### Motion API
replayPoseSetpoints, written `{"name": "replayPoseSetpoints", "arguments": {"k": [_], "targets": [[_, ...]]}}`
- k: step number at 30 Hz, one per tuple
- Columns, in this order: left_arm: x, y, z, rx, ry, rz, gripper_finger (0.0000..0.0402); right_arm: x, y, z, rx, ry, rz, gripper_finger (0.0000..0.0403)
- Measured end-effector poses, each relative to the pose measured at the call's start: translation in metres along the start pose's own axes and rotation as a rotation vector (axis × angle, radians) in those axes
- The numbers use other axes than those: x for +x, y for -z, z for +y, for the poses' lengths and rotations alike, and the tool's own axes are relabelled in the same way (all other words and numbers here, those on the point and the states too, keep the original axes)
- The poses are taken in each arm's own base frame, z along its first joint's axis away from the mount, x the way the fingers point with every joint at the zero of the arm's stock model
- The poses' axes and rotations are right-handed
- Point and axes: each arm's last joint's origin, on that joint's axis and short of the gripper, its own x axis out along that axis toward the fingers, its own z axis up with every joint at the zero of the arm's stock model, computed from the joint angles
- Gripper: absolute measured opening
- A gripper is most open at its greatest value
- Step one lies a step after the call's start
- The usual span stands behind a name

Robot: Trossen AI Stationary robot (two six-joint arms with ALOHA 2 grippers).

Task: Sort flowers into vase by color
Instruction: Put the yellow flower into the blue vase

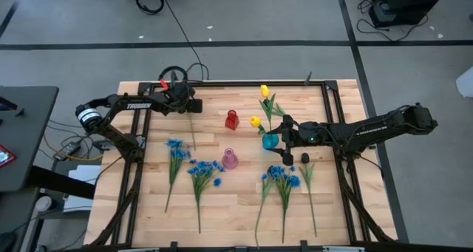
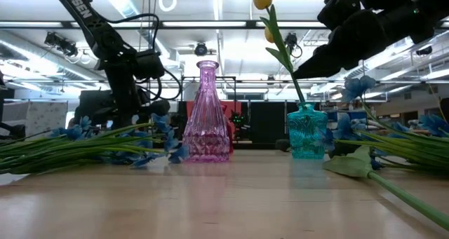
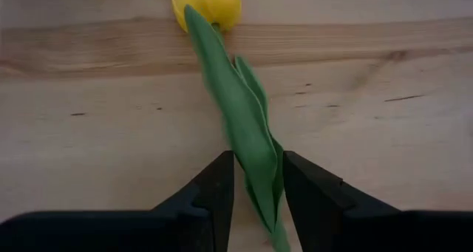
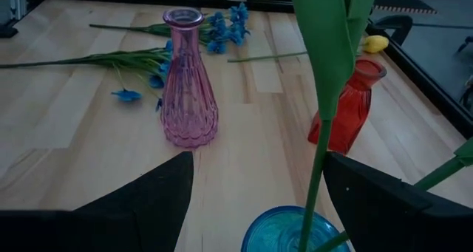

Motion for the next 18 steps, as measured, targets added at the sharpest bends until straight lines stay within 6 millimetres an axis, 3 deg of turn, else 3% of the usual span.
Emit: {"name": "replayPoseSetpoints", "arguments": {"k": [18], "targets": [[0.0036, -0.0047, 0.007, -0.074, -0.005, 0.02, 0.0121, 0.0, -0.0002, 0.0, 0.001, 0.0, -0.003, 0.0313]]}}
